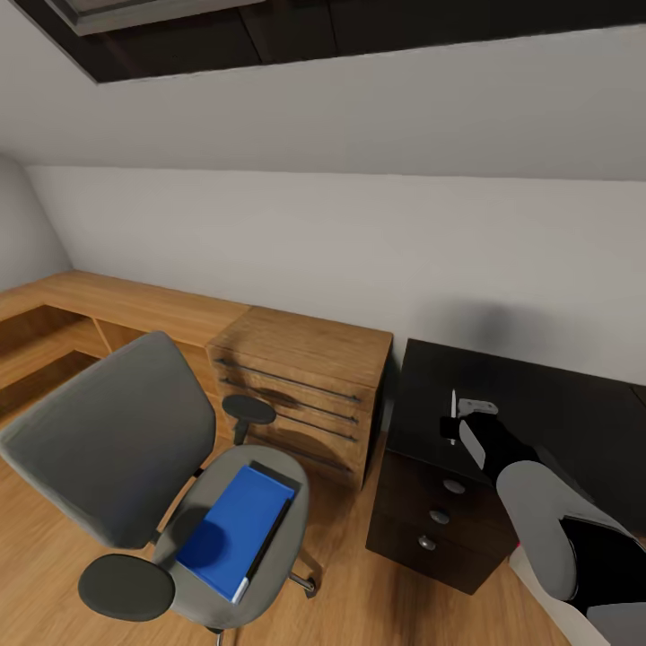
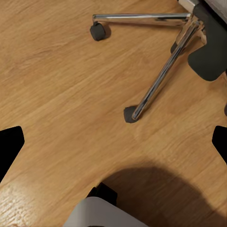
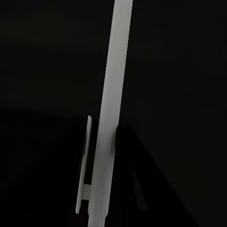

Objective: In the bedroom, organize the workspace by keeping the computer under the desk, ensuring the monitor is on the desk, placing the keyboard on the desk next to the monitor, placing the mouse on the desk next to the keyboard, moving the folder from the swivel chair onto the desk next to the mouse, stacking the notebook on top of the folder with the pen on top of the notebook, and positioning the swivel chair next to the desk.

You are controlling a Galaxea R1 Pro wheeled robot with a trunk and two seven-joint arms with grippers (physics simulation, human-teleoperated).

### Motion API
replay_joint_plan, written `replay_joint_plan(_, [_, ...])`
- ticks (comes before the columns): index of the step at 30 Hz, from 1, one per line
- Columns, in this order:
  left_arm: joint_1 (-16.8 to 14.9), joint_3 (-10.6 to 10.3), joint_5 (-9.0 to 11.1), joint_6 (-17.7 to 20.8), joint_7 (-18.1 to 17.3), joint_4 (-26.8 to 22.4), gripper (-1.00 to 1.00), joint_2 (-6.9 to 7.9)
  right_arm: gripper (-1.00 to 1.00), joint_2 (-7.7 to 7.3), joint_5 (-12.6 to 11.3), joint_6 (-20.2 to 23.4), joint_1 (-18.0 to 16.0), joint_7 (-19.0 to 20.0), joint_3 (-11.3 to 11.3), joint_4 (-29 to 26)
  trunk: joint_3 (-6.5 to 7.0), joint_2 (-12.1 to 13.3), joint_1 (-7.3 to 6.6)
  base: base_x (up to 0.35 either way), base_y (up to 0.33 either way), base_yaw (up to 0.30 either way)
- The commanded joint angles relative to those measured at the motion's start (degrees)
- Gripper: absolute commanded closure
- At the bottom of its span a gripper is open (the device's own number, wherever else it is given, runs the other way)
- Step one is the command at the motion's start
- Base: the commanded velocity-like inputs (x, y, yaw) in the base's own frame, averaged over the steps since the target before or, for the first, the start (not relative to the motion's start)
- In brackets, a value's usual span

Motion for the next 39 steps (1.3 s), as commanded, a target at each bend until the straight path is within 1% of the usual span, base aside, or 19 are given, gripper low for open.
replay_joint_plan(1, [0.0,-0.1,0.4,-0.1,-0.1,0.0,-1.00,0.01,1.00,0.05,0.4,0.3,0.0,0.1,-0.3,-0.1,-0.24,-0.5,0.23,0.000,0.000,0.000])
replay_joint_plan(26, [0.0,-0.1,0.4,-0.1,-0.1,0.0,-1.00,0.01,1.00,0.04,0.4,0.2,0.0,0.1,-0.3,-0.1,-4.73,-10.5,5.72,0.000,0.000,0.000])
replay_joint_plan(32, [0.0,-0.1,0.4,-0.1,-0.1,0.1,-1.00,0.05,1.00,0.04,0.4,0.2,0.0,0.1,-0.3,-0.1,-4.73,-10.5,5.72,0.000,0.000,0.000])
replay_joint_plan(39, [0.0,0.0,0.4,-0.1,-0.1,1.7,-1.00,0.36,1.00,0.04,0.4,0.2,0.0,0.1,-0.3,-0.1,-4.73,-10.5,5.72,0.000,0.000,0.000])
